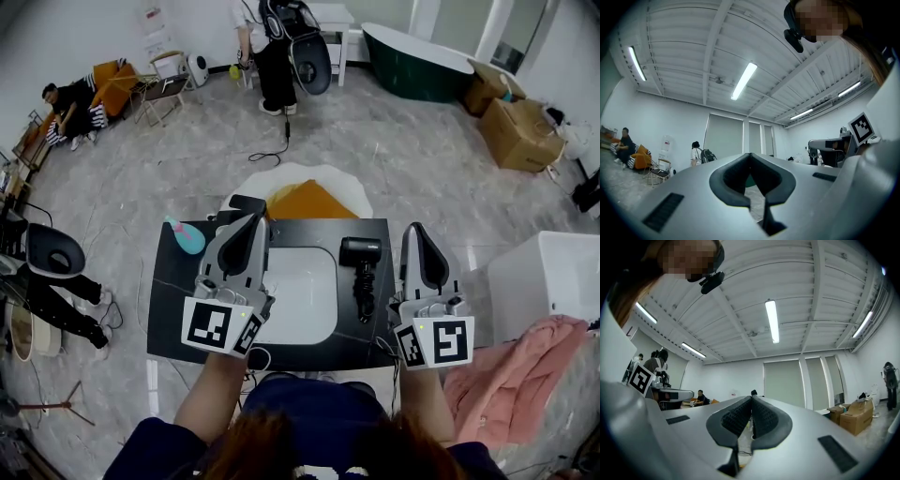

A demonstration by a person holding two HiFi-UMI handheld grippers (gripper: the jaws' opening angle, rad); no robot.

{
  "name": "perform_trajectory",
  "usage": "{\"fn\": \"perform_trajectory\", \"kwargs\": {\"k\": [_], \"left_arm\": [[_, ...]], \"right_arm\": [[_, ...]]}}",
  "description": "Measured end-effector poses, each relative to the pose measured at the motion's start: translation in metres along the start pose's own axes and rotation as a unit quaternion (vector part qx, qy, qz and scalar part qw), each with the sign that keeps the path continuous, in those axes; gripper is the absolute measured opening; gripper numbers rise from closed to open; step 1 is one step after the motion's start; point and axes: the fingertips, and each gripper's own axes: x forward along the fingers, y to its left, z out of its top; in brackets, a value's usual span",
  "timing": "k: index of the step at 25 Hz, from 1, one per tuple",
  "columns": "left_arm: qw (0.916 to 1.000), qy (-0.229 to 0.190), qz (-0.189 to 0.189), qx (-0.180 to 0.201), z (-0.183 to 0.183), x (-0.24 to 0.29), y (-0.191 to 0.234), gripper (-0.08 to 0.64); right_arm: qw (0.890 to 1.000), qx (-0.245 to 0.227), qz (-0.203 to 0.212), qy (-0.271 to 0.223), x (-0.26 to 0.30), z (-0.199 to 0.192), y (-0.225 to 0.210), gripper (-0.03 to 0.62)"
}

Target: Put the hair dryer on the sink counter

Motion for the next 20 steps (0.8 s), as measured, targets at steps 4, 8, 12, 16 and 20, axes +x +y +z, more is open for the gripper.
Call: {"fn": "perform_trajectory", "kwargs": {"k": [4, 8, 12, 16, 20], "left_arm": [[1.0000, -0.001, -0.002, 0.005, -0.0039, 0.0006, -0.0011, 0.012], [0.9997, 0.011, 0.002, 0.021, -0.0084, 0.0018, 0.0036, 0.012], [0.9994, 0.014, 0.004, 0.031, -0.0063, 0.0017, 0.0049, 0.012], [0.9988, 0.016, 0.006, 0.047, -0.0057, 0.0035, 0.0055, 0.012], [0.9989, 0.016, 0.008, 0.042, -0.0063, 0.0050, 0.0076, 0.012]], "right_arm": [[1.000, -0.002, 0.000, 0.000, -0.0006, -0.0027, 0.0003, 0.015], [1.000, 0.000, -0.002, 0.003, 0.0017, -0.0035, 0.0006, 0.015], [1.000, -0.001, -0.002, 0.010, 0.0046, -0.0039, 0.0018, 0.015], [1.000, -0.007, -0.008, 0.017, 0.0069, -0.0072, -0.0006, 0.015], [1.000, -0.009, -0.010, 0.021, 0.0087, -0.0100, -0.0032, 0.015]]}}
